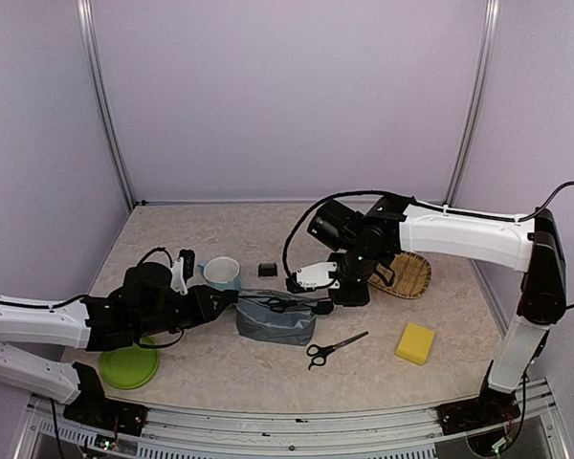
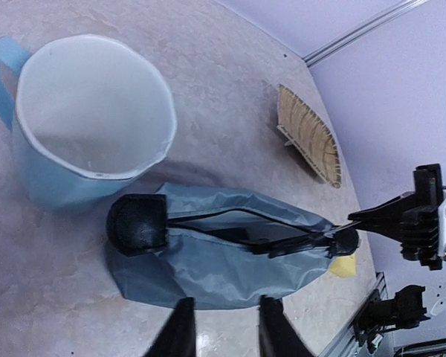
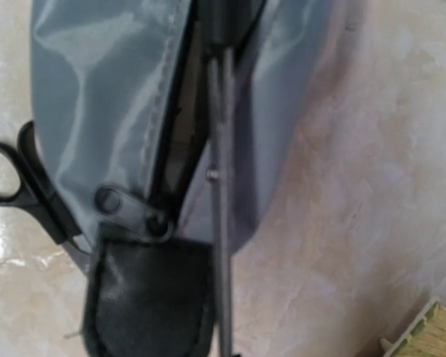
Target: Sort the hair-cutting tools
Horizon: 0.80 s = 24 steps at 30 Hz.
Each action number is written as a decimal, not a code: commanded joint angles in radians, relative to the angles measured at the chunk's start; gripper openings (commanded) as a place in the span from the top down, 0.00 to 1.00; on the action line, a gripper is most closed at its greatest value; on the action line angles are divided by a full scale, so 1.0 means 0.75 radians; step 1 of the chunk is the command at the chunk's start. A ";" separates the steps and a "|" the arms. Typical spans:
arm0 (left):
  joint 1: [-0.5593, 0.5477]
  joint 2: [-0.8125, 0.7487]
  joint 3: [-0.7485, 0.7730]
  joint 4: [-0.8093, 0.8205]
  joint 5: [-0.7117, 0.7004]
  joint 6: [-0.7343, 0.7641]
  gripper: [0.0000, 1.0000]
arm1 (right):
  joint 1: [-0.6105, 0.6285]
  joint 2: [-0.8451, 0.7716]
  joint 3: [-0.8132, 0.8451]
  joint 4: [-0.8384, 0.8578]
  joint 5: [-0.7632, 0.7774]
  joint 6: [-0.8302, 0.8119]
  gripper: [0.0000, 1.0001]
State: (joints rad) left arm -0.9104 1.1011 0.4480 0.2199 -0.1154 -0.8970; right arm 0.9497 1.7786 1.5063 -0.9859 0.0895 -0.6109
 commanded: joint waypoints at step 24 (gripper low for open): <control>0.115 0.376 0.061 0.415 0.069 0.109 0.72 | 0.020 -0.041 -0.018 0.032 0.106 0.047 1.00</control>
State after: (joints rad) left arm -0.8249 1.3724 0.4831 0.4007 -0.1020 -0.8520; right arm 0.9554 1.7771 1.5063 -0.9745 0.1627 -0.5949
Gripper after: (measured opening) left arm 0.353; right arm 0.007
